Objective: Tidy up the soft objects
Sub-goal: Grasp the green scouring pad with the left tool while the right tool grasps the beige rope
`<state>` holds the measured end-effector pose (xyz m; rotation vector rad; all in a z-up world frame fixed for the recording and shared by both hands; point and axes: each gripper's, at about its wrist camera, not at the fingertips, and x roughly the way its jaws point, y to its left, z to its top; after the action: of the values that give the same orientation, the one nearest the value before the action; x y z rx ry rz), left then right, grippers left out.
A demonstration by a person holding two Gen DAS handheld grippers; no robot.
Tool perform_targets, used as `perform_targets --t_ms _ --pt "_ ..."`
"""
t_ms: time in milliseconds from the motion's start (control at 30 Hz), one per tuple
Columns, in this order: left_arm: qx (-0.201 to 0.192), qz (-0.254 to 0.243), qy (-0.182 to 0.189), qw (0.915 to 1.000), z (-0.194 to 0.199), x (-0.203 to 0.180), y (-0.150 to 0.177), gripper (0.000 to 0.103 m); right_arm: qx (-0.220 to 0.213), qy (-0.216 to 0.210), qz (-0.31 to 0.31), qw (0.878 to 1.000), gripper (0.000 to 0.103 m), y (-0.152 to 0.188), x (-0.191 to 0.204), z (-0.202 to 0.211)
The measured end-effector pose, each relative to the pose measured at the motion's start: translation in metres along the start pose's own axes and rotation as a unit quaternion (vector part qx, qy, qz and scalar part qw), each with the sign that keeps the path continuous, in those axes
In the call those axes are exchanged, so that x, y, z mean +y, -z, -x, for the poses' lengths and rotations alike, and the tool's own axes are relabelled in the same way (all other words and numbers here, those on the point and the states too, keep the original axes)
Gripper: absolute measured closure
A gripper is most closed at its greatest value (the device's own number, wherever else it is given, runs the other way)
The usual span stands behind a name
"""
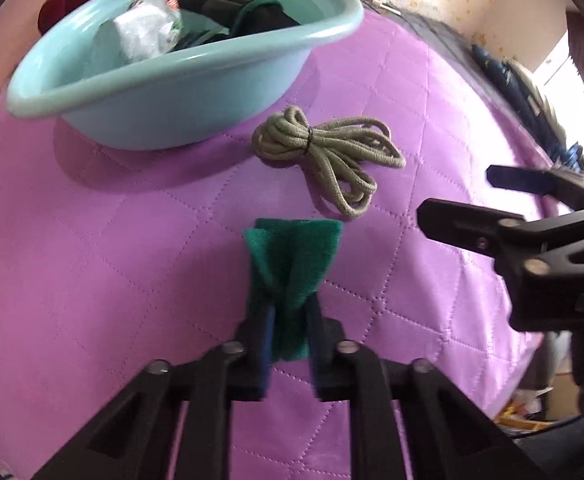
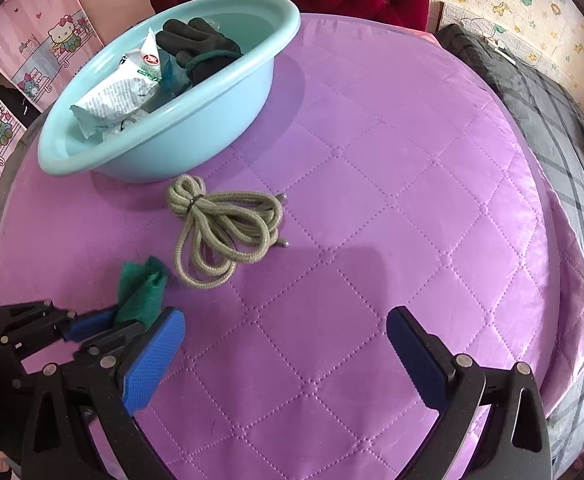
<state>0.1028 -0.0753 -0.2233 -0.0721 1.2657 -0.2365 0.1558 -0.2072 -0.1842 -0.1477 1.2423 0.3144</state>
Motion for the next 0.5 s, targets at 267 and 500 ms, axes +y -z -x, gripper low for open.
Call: perform_targets --t_ms 267,500 --pt "-0.012 0.008 -0.02 0.9997 0.013 0.016 0.0 0.093 -0.001 -0.009 0.024 1.0 0.0 -0.012 0.012 -0.004" --pt "-0.016 0.024 -0.027 0.9992 0.023 0.029 0.009 0.093 0.003 -0.006 0.053 0.999 0.0 -0.027 0.022 -0.017"
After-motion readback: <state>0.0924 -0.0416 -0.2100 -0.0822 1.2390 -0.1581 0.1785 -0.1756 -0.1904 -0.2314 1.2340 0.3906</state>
